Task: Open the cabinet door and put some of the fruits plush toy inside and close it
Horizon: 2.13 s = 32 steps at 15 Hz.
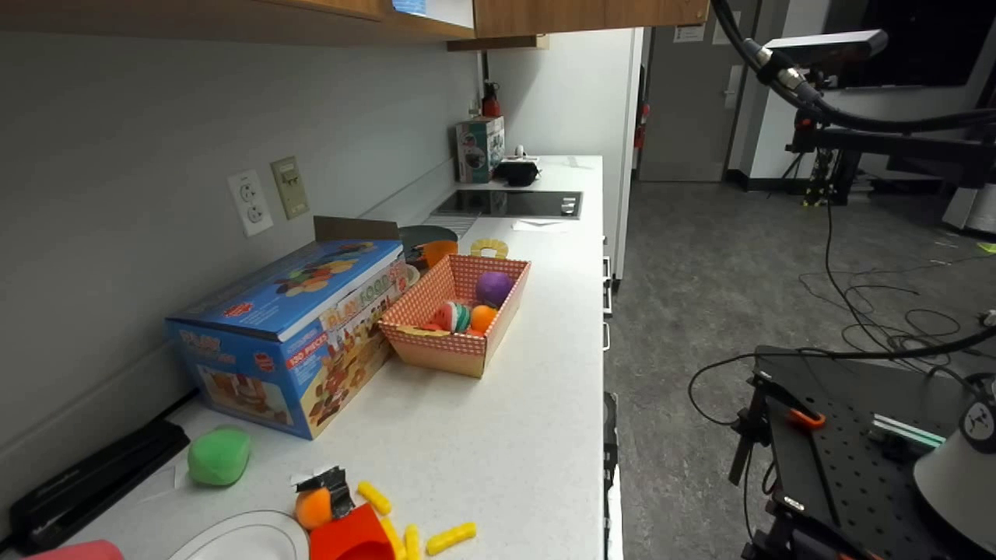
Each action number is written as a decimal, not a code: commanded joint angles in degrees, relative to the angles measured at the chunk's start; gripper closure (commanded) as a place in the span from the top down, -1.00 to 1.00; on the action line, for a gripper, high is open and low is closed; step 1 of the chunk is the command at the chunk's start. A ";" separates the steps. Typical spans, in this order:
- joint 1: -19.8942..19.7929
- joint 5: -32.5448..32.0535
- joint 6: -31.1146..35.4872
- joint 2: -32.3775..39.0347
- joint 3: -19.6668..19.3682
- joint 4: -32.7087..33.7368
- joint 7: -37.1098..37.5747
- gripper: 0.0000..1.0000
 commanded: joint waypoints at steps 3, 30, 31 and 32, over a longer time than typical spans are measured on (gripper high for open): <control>4.14 -22.43 -2.58 -1.96 -8.12 -1.77 14.48 1.00; -8.23 -29.95 -28.77 -33.47 -4.02 -35.77 5.16 1.00; -9.74 -30.41 -31.18 -34.39 -4.10 -35.00 5.18 1.00; -11.11 -30.43 -34.09 -35.35 -4.51 -34.00 5.12 1.00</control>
